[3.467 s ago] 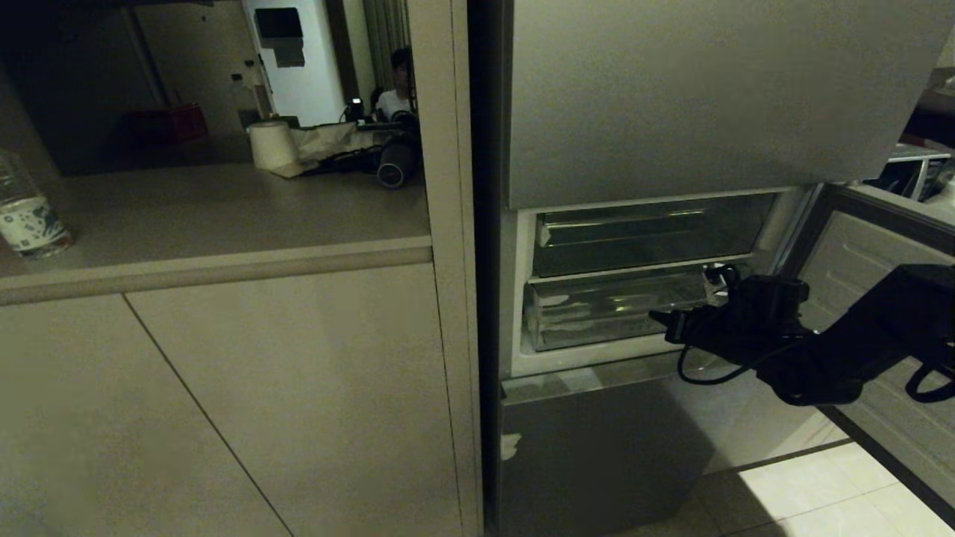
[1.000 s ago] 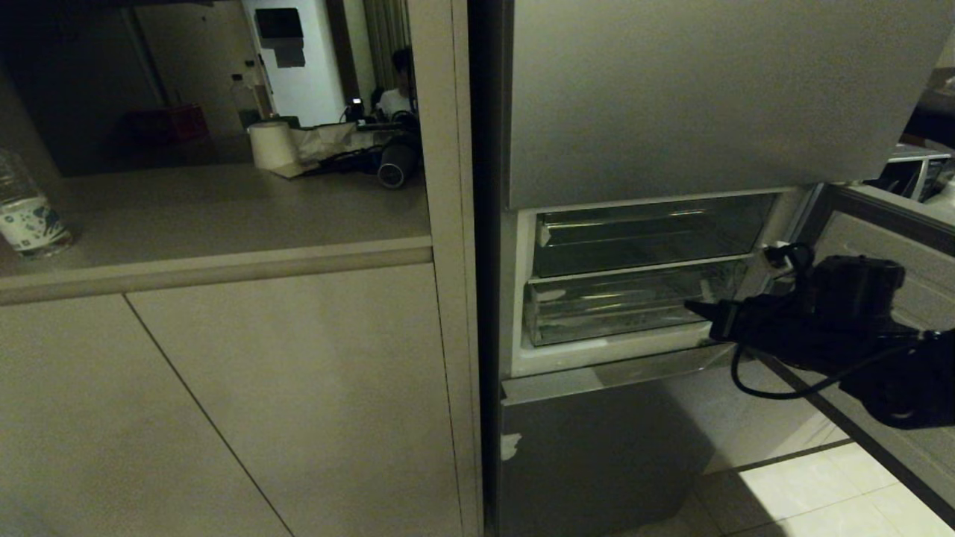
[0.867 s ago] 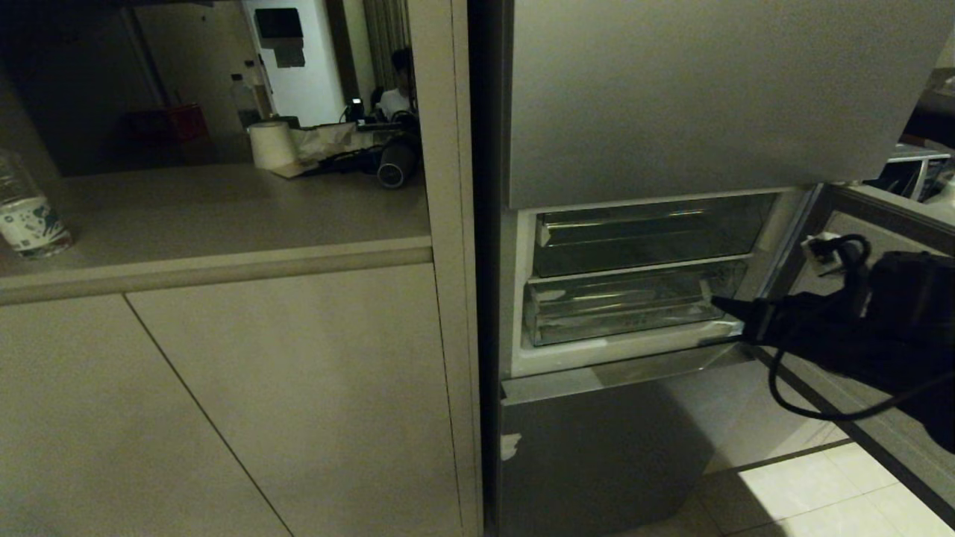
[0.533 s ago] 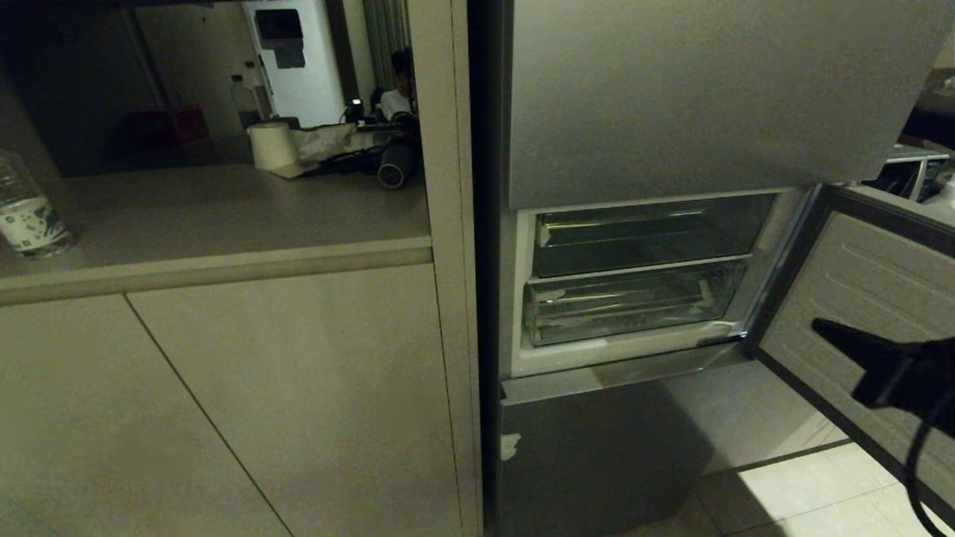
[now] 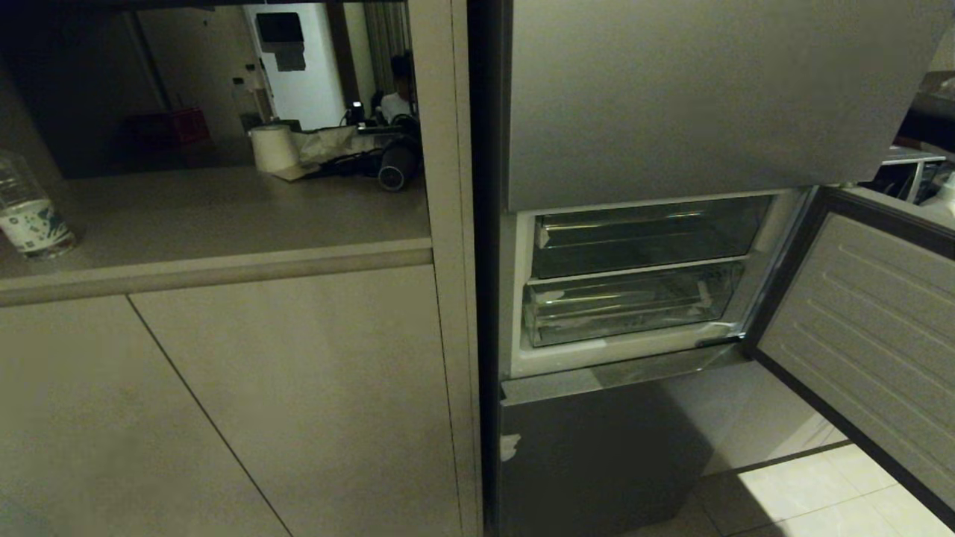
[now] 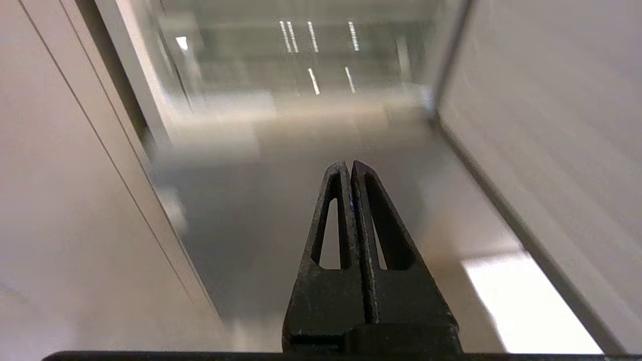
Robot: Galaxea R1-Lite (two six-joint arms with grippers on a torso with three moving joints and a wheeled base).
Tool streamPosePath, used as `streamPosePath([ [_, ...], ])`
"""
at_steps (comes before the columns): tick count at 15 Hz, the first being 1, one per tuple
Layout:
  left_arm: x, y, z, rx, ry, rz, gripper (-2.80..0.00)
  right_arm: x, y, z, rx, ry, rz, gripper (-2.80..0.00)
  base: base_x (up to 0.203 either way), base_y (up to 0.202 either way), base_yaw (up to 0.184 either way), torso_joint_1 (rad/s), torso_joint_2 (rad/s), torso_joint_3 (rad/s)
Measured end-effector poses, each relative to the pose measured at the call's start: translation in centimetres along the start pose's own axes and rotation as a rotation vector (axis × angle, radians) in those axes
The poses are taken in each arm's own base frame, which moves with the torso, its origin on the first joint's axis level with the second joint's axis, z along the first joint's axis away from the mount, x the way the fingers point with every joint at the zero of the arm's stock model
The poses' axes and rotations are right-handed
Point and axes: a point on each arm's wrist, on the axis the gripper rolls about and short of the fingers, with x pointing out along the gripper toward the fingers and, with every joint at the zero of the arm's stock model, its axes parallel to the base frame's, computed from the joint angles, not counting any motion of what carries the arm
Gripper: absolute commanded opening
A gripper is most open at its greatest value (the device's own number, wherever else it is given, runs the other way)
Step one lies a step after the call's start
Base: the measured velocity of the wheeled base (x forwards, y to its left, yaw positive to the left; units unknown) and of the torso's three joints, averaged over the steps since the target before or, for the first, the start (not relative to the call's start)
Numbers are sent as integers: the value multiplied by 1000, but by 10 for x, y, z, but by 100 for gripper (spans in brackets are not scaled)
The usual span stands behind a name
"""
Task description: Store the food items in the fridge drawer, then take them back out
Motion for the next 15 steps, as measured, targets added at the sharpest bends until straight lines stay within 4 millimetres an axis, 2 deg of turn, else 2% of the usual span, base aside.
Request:
streamPosePath([
  [2,0,0,0,0,0,0,-280,-11,1,-20,-52,56,-7,-280,0,0,0,0,0,0],
  [4,0,0,0,0,0,0,-280,-20,2,-32,-75,60,2,-280,0,0,0,0,0,0],
  [8,0,0,0,0,0,0,-280,-33,2,-37,-84,-76,4,-280,0,0,0,0,0,0],
  [15,0,0,0,0,0,0,-280,-37,1,-37,-17,-119,-13,-280,0,0,0,0,0,0],
])
